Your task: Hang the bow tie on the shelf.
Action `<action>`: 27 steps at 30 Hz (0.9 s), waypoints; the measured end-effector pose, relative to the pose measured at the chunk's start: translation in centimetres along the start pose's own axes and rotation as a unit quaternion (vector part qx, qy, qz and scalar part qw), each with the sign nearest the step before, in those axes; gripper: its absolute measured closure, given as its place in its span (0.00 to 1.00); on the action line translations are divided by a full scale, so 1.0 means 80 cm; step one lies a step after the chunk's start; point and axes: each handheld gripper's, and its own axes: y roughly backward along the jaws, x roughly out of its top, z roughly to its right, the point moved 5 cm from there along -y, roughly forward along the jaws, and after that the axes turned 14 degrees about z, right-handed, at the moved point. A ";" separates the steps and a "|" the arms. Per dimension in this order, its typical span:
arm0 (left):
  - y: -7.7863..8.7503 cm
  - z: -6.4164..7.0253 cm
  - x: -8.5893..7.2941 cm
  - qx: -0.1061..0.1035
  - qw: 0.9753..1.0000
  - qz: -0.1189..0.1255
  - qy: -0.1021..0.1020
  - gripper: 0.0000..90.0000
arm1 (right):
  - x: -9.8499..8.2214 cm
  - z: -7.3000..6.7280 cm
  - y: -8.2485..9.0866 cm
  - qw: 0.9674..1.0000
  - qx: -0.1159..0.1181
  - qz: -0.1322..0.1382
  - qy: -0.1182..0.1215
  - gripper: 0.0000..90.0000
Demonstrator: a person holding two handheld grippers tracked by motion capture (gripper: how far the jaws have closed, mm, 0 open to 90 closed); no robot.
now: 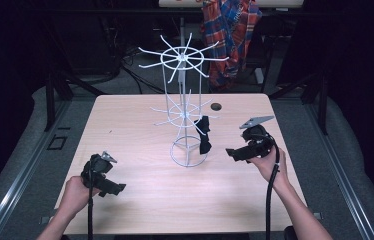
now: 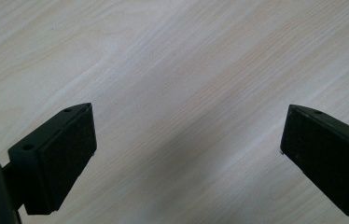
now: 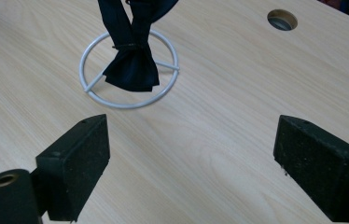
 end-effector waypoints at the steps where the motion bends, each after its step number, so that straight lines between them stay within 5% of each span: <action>1: -0.001 0.000 0.001 0.001 1.000 0.001 -0.001 0.04 | -0.002 0.001 0.000 1.000 0.000 -0.005 -0.001 0.11; 16: -0.006 0.005 0.010 -0.008 1.000 -0.001 -0.011 0.04 | -0.034 0.009 -0.005 0.998 -0.003 -0.058 -0.008 0.06; 23: -0.013 0.008 0.016 -0.014 1.000 -0.001 -0.017 0.04 | -0.060 0.012 -0.016 0.994 0.007 -0.107 -0.018 0.04; 27: -0.016 0.010 0.019 -0.019 1.000 -0.005 -0.022 0.04 | -0.077 0.011 -0.023 0.988 0.014 -0.150 -0.019 0.03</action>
